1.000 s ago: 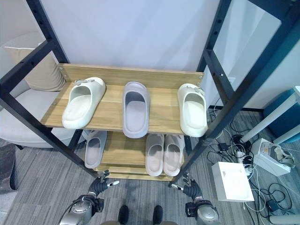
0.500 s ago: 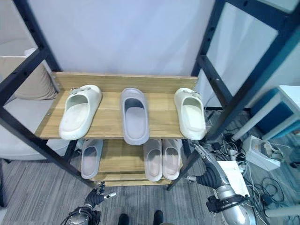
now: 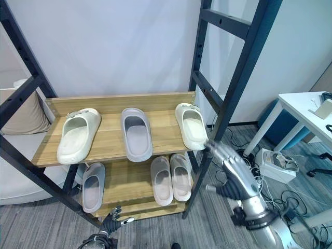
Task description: Arrange the slippers neatly on the shoe rack.
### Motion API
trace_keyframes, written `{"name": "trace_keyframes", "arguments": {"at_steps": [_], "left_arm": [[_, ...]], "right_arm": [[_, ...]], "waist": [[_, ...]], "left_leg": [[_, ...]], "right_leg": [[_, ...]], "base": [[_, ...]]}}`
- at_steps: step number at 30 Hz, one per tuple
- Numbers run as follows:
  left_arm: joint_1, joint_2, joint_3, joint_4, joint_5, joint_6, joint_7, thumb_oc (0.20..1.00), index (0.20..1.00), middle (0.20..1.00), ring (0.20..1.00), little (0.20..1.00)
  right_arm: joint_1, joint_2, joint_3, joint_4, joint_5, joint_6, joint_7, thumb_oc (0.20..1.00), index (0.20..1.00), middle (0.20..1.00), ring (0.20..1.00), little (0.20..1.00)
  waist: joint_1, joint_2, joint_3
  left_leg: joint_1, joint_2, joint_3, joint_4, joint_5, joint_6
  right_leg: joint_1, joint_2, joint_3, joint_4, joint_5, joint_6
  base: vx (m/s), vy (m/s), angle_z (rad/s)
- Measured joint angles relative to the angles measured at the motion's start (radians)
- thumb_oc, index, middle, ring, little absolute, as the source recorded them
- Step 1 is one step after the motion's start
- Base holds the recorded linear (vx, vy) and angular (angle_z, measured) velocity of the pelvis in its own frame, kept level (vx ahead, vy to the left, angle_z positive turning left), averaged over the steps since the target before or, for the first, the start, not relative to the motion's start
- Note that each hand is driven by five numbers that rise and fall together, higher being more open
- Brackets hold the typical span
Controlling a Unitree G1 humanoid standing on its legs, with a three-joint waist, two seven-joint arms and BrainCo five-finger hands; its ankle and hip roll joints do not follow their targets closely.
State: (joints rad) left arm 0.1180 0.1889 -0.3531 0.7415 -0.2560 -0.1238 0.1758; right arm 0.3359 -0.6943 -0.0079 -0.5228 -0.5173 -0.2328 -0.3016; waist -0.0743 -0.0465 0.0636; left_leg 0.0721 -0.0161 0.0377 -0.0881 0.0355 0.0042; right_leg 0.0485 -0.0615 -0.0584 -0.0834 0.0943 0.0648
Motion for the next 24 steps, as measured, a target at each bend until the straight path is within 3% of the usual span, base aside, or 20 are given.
{"name": "trace_keyframes", "arguments": {"at_steps": [7,17,21,24], "left_arm": [[0.008,0.003,0.000,0.020,-0.003,0.001,0.002,1.000,1.000,1.000,1.000,1.000],[0.011,0.029,0.001,0.018,-0.007,0.004,-0.007,1.000,1.000,1.000,1.000,1.000],[0.016,0.054,0.004,0.017,-0.008,0.004,-0.010,1.000,1.000,1.000,1.000,1.000],[-0.001,0.061,0.004,0.018,-0.012,0.004,-0.012,1.000,1.000,1.000,1.000,1.000]], "right_arm": [[-0.217,0.029,0.092,0.031,-0.020,0.022,-0.076,1.000,1.000,1.000,1.000,1.000],[-0.566,0.072,0.185,0.312,-0.033,0.107,-0.122,1.000,1.000,1.000,1.000,1.000],[-0.651,0.107,0.239,0.416,-0.032,0.132,-0.134,1.000,1.000,1.000,1.000,1.000],[-0.678,0.120,0.262,0.509,-0.033,0.157,-0.132,1.000,1.000,1.000,1.000,1.000]], "waist": [[0.029,-0.010,-0.003],[0.132,-0.037,0.023],[0.195,-0.042,0.046],[0.206,-0.055,0.068]], "left_leg": [[-0.001,-0.002,-0.025,0.000,0.002,0.000],[-0.016,-0.005,-0.083,0.002,0.010,-0.002],[-0.033,-0.009,-0.112,0.001,0.022,-0.003],[-0.044,-0.014,-0.129,0.001,0.020,-0.009]], "right_leg": [[0.007,-0.001,-0.025,-0.003,0.004,0.007],[0.015,-0.004,-0.084,-0.004,-0.010,0.008],[0.018,-0.009,-0.116,-0.004,-0.015,0.010],[0.011,-0.013,-0.136,-0.004,-0.018,0.008]], "base": [[0.00,0.021,0.11],[0.04,0.020,0.18],[0.05,0.037,0.24],[0.03,0.025,0.18]]}}
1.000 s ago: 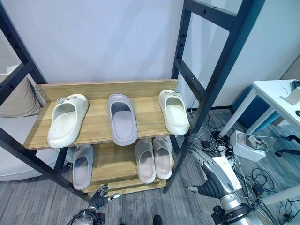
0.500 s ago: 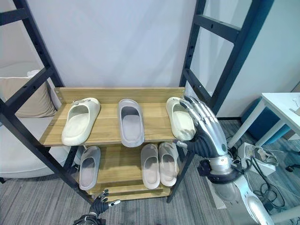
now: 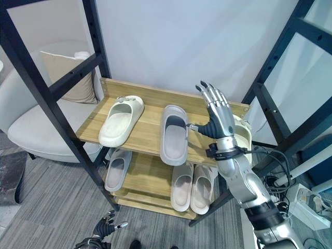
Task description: Arrange the slippers neatly on the shoe rack.
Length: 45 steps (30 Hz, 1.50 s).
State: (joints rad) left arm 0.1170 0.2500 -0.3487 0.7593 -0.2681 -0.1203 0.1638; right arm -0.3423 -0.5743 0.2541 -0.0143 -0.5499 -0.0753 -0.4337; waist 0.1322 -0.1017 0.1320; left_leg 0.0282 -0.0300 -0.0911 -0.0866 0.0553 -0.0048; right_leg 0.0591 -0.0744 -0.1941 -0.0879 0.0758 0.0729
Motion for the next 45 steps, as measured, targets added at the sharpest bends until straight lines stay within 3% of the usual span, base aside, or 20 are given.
{"name": "trace_keyframes", "arguments": {"at_steps": [5,19,20,21,38,45], "left_arm": [[-0.011,0.000,0.008,-0.002,-0.010,-0.001,0.000,1.000,1.000,1.000,1.000,1.000],[-0.012,0.003,0.037,-0.002,-0.018,-0.001,-0.006,1.000,1.000,1.000,1.000,1.000],[-0.012,0.003,0.036,-0.002,-0.018,-0.001,-0.006,1.000,1.000,1.000,1.000,1.000],[-0.012,0.003,0.036,-0.002,-0.018,-0.001,-0.006,1.000,1.000,1.000,1.000,1.000],[-0.015,0.007,0.036,-0.002,-0.018,-0.004,-0.007,1.000,1.000,1.000,1.000,1.000],[-0.013,-0.007,0.039,0.001,-0.017,0.001,-0.007,1.000,1.000,1.000,1.000,1.000]], "right_arm": [[0.000,-0.001,0.015,0.029,-0.004,0.022,0.010,1.000,1.000,1.000,1.000,1.000],[-0.021,0.030,0.006,0.127,-0.019,0.033,0.019,1.000,1.000,1.000,1.000,1.000],[-0.027,0.030,0.006,0.138,-0.019,0.034,0.019,0.915,0.915,0.915,0.915,0.915],[-0.031,0.030,0.012,0.165,-0.019,0.032,0.024,0.200,0.200,0.200,0.200,0.200],[-0.132,0.035,0.018,0.297,-0.018,0.050,0.021,0.200,0.200,0.200,0.200,0.200],[0.019,0.040,-0.079,0.031,0.022,0.059,0.030,0.200,0.200,0.200,0.200,0.200]], "waist": [[0.024,-0.006,0.020],[0.025,-0.010,0.040],[0.025,-0.010,0.040],[0.025,-0.011,0.040],[0.040,-0.006,0.037],[0.029,0.035,0.029]], "left_leg": [[-0.019,-0.005,-0.017,0.006,0.010,0.010],[-0.026,-0.007,-0.037,0.005,0.007,0.003],[-0.026,-0.007,-0.038,0.005,0.007,0.002],[-0.027,-0.007,-0.039,0.005,0.008,0.001],[-0.025,-0.007,-0.067,0.006,0.017,-0.007],[-0.028,-0.010,-0.089,0.006,0.021,-0.003]], "right_leg": [[-0.011,-0.004,-0.022,0.003,0.004,-0.006],[-0.009,-0.005,-0.027,0.000,-0.002,-0.004],[-0.010,-0.005,-0.027,0.000,-0.004,-0.001],[-0.010,-0.005,-0.028,0.000,-0.012,0.005],[0.005,-0.004,-0.056,0.000,-0.006,-0.004],[0.011,-0.005,-0.080,0.000,-0.005,-0.011]], "base": [[0.02,0.019,0.14],[0.01,0.015,0.04],[0.00,0.000,0.00],[0.00,0.000,0.00],[0.00,-0.002,0.05],[-0.02,-0.014,0.09]]}}
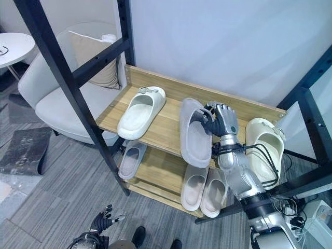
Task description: Arrange the slippers neatly on the shoe rack.
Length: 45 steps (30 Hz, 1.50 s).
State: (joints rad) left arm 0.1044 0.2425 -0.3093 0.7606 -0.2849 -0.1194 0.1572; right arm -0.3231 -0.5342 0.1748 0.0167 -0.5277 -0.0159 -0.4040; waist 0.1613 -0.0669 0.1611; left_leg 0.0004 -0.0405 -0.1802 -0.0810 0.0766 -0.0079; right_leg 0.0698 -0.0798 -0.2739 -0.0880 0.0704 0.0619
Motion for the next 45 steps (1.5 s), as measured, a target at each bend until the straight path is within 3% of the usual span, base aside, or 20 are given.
{"name": "trace_keyframes", "arguments": {"at_steps": [3,7,10,13,14,17,20,22,26,31,34,36,38,40,41,42,43,44,45], "left_arm": [[0.002,-0.011,-0.001,0.000,0.001,0.001,0.000,1.000,1.000,1.000,1.000,1.000],[0.011,-0.024,-0.003,0.000,0.001,0.002,0.002,1.000,1.000,1.000,1.000,1.000],[0.007,-0.041,-0.008,-0.007,0.001,0.004,0.005,1.000,1.000,1.000,1.000,1.000],[0.017,-0.045,-0.012,-0.008,0.000,0.005,0.009,1.000,1.000,1.000,1.000,1.000],[0.020,-0.046,-0.001,0.010,-0.001,0.007,0.013,1.000,1.000,1.000,1.000,1.000],[0.022,-0.057,-0.004,0.023,-0.014,0.008,0.028,1.000,1.000,1.000,1.000,1.000],[0.004,-0.060,-0.008,0.039,-0.019,0.007,0.041,1.000,1.000,1.000,1.000,1.000],[0.002,-0.054,-0.014,0.037,-0.022,0.000,0.046,1.000,1.000,1.000,1.000,1.000],[-0.003,-0.054,-0.020,0.040,-0.034,-0.013,0.062,1.000,1.000,1.000,1.000,1.000],[-0.040,-0.055,-0.040,0.047,-0.052,-0.032,0.077,1.000,1.000,1.000,1.000,1.000],[-0.086,-0.054,-0.053,0.041,-0.066,-0.049,0.095,1.000,1.000,1.000,1.000,1.000],[-0.131,-0.049,-0.085,0.043,-0.097,-0.079,0.110,1.000,1.000,1.000,1.000,1.000],[-0.153,-0.047,-0.103,0.046,-0.086,-0.092,0.113,1.000,1.000,1.000,1.000,1.000],[-0.144,-0.028,-0.181,-0.062,-0.076,-0.122,0.116,1.000,1.000,1.000,1.000,1.000],[-0.168,0.034,-0.273,-0.187,-0.013,-0.128,0.190,1.000,1.000,1.000,1.000,1.000],[-0.218,0.083,-0.328,-0.301,0.038,-0.151,0.220,1.000,1.000,1.000,1.000,1.000],[-0.336,0.069,-0.346,-0.283,0.066,-0.159,0.270,1.000,1.000,1.000,1.000,1.000],[-0.524,0.017,-0.309,-0.206,0.075,-0.161,0.317,1.000,1.000,1.000,1.000,1.000],[-0.607,0.000,-0.296,-0.177,0.081,-0.163,0.358,1.000,1.000,1.000,1.000,1.000]], "right_arm": [[0.043,0.001,-0.050,-0.107,0.001,-0.015,-0.002,0.200,0.200,0.200,0.200,0.200],[0.082,0.059,-0.121,-0.362,0.081,-0.089,-0.027,0.200,0.200,0.200,0.200,0.200],[0.080,0.183,-0.083,-0.479,0.334,-0.217,-0.004,0.200,0.200,0.200,0.200,0.200],[0.077,0.240,0.029,-0.568,0.579,-0.268,0.078,0.200,0.200,0.200,0.200,0.200],[0.067,0.265,0.162,-0.598,0.750,-0.283,0.133,0.200,0.200,0.200,0.200,0.200],[0.020,0.295,0.403,-0.574,0.957,-0.281,0.267,0.200,0.200,0.200,0.200,0.200],[-0.042,0.368,0.544,-0.450,1.070,-0.244,0.347,0.200,0.200,0.200,0.200,0.200],[-0.044,0.375,0.562,-0.383,1.100,-0.221,0.372,0.200,0.200,0.200,0.200,0.200],[-0.049,0.373,0.617,-0.197,1.034,-0.189,0.400,0.200,0.200,0.200,0.200,0.200],[-0.017,0.292,0.629,-0.030,0.658,-0.139,0.374,0.200,0.200,0.200,0.200,0.200],[0.025,0.212,0.573,0.009,0.385,-0.151,0.273,0.200,0.200,0.200,0.200,0.200],[-0.017,0.177,0.539,0.090,0.210,-0.154,0.161,0.200,0.200,0.200,0.200,0.200],[-0.055,0.166,0.519,0.200,0.142,-0.153,0.098,0.200,0.200,0.200,0.200,0.200],[-0.139,0.126,0.469,0.317,0.019,-0.145,-0.002,0.200,0.200,0.200,0.200,0.200],[-0.190,0.131,0.428,0.382,-0.018,-0.142,-0.081,0.200,0.200,0.200,0.200,0.200],[-0.208,0.119,0.382,0.361,-0.024,-0.113,-0.110,0.200,0.200,0.200,0.200,0.200],[-0.223,0.091,0.372,0.325,-0.033,-0.108,-0.137,0.200,0.200,0.200,0.200,0.200],[-0.260,0.087,0.367,0.328,-0.048,-0.111,-0.183,0.200,0.200,0.200,0.200,0.200],[-0.289,0.105,0.371,0.367,-0.060,-0.112,-0.219,0.200,0.200,0.200,0.200,0.200]], "waist": [[-0.010,0.010,0.000],[-0.037,0.018,0.000],[-0.047,0.023,-0.004],[-0.044,0.031,-0.006],[-0.049,0.038,-0.010],[-0.034,0.049,-0.020],[-0.003,0.045,-0.024],[0.017,0.037,-0.031],[0.044,0.037,-0.026],[0.067,0.047,0.019],[0.064,0.066,0.064],[0.061,0.090,0.126],[0.070,0.104,0.152],[0.070,0.137,0.191],[0.074,0.156,0.232],[0.068,0.157,0.247],[0.075,0.164,0.246],[0.068,0.145,0.283],[0.054,0.132,0.294]], "left_leg": [[0.000,0.001,0.000,0.000,0.001,0.000],[0.007,0.001,0.007,0.000,0.002,0.001],[0.019,0.004,0.016,0.000,-0.003,-0.006],[0.013,0.003,0.019,0.000,-0.003,-0.009],[0.015,0.004,0.024,-0.001,-0.004,-0.009],[0.009,0.003,0.005,0.000,0.000,-0.014],[-0.002,0.001,-0.019,0.000,0.005,-0.020],[-0.014,-0.001,-0.033,0.000,0.008,-0.024],[-0.030,-0.007,-0.078,0.000,0.016,-0.031],[-0.073,-0.011,-0.119,0.000,0.033,-0.045],[-0.131,-0.015,-0.137,0.020,0.045,-0.041],[-0.176,-0.016,-0.140,0.049,0.060,-0.037],[-0.197,-0.018,-0.144,0.062,0.065,-0.038],[-0.269,-0.020,-0.152,0.101,0.057,-0.053],[-0.317,-0.024,-0.152,0.138,0.053,-0.057],[-0.361,-0.028,-0.147,0.162,0.046,-0.061],[-0.419,-0.038,-0.133,0.195,0.041,-0.053],[-0.425,-0.050,-0.108,0.200,0.048,-0.047],[-0.429,-0.054,-0.101,0.207,0.048,-0.047]], "right_leg": [[0.000,0.001,-0.001,0.000,0.000,0.000],[0.003,0.001,0.004,0.005,0.000,0.000],[0.015,0.001,0.006,0.005,-0.001,0.000],[0.011,0.000,0.006,0.005,-0.009,0.008],[0.011,0.001,0.010,0.005,-0.010,0.009],[0.012,0.002,-0.001,0.005,-0.008,0.007],[0.013,0.003,-0.022,0.005,-0.010,0.003],[0.011,0.001,-0.042,0.005,-0.016,0.001],[0.010,0.000,-0.082,0.005,-0.021,0.004],[-0.018,0.000,-0.131,0.005,-0.026,0.004],[-0.067,-0.001,-0.149,0.022,-0.025,0.004],[-0.104,-0.002,-0.163,0.042,-0.022,-0.001],[-0.117,-0.002,-0.166,0.049,-0.021,-0.003],[-0.210,-0.015,-0.170,0.139,-0.052,-0.011],[-0.276,-0.033,-0.164,0.222,-0.081,-0.020],[-0.345,-0.048,-0.157,0.282,-0.106,-0.017],[-0.416,-0.073,-0.142,0.372,-0.135,-0.028],[-0.466,-0.102,-0.118,0.459,-0.149,-0.035],[-0.477,-0.105,-0.104,0.475,-0.152,-0.034]], "base": [[0.00,0.000,0.00],[-0.02,-0.021,-0.07],[-0.04,-0.035,-0.05],[-0.05,-0.038,-0.02],[-0.03,-0.033,-0.06],[-0.05,-0.028,0.12],[-0.04,-0.024,0.25],[-0.04,-0.027,0.32],[-0.09,-0.020,0.31],[-0.09,0.006,0.29],[-0.18,0.024,0.20],[-0.23,0.033,0.05],[-0.26,0.105,0.08],[-0.23,0.156,0.15],[-0.14,0.128,0.15],[-0.13,0.133,0.09],[-0.06,0.066,-0.10],[-0.10,0.093,-0.20],[-0.11,0.092,-0.34]]}}
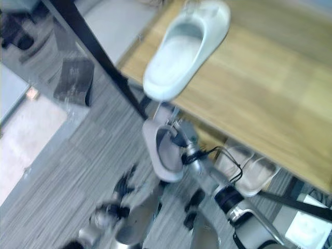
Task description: Arrange the slippers neatly on the shoe rack.
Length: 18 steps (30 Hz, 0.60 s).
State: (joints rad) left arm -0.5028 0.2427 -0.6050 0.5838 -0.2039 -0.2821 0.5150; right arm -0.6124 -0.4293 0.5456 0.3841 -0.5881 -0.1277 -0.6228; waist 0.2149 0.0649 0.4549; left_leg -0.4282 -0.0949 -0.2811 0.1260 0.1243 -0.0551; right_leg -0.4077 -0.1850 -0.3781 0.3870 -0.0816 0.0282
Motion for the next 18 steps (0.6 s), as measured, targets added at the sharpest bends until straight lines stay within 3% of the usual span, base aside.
{"name": "trace_keyframes", "arguments": {"at_steps": [2,4,6,11,18], "left_arm": [[-0.162,-0.014,-0.006,0.056,0.051,-0.007,0.056,1.000,1.000,1.000,1.000,1.000],[-0.254,-0.030,-0.025,0.062,0.069,-0.013,0.090,1.000,1.000,1.000,1.000,1.000],[-0.292,-0.050,-0.033,0.066,0.071,-0.015,0.101,1.000,1.000,1.000,1.000,1.000],[-0.314,-0.069,-0.036,0.069,0.067,-0.016,0.113,1.000,1.000,1.000,1.000,1.000],[-0.376,-0.044,-0.053,0.104,0.049,-0.016,0.108,1.000,1.000,1.000,1.000,1.000]], "right_arm": [[-0.061,0.035,0.020,0.089,-0.010,0.031,-0.058,0.200,0.200,0.200,0.200,0.200],[-0.142,-0.005,0.014,0.111,-0.020,0.047,-0.113,0.200,0.200,0.200,0.200,0.200],[-0.221,-0.043,0.021,0.154,-0.033,0.063,-0.138,0.200,0.200,0.200,0.200,0.200],[-0.351,-0.053,0.033,0.303,-0.053,0.096,-0.178,0.200,0.200,0.200,0.200,0.200],[-0.449,-0.058,0.074,0.510,-0.028,0.115,-0.187,0.200,0.200,0.200,0.200,0.200]], "waist": [[-0.039,-0.031,0.006],[-0.074,-0.035,0.007],[-0.083,-0.037,0.005],[-0.084,-0.040,0.003],[-0.077,-0.050,-0.005]], "left_leg": [[-0.025,-0.007,0.014,0.024,-0.006,0.004],[-0.090,-0.022,0.024,0.080,-0.019,0.007],[-0.156,-0.031,0.041,0.130,-0.027,0.014],[-0.282,-0.047,0.042,0.269,-0.063,0.028],[-0.370,-0.059,0.038,0.324,-0.092,0.022]], "right_leg": [[-0.030,-0.012,0.016,0.029,-0.012,0.001],[-0.095,-0.023,0.033,0.073,-0.022,0.008],[-0.162,-0.034,0.049,0.118,-0.019,-0.001],[-0.268,-0.055,0.052,0.224,-0.048,-0.020],[-0.359,-0.069,0.063,0.284,-0.078,-0.016]], "base": [[-0.09,0.093,-0.16],[-0.05,0.077,-0.10],[-0.07,0.089,-0.08],[-0.03,0.050,0.04],[0.02,0.007,0.02]]}}
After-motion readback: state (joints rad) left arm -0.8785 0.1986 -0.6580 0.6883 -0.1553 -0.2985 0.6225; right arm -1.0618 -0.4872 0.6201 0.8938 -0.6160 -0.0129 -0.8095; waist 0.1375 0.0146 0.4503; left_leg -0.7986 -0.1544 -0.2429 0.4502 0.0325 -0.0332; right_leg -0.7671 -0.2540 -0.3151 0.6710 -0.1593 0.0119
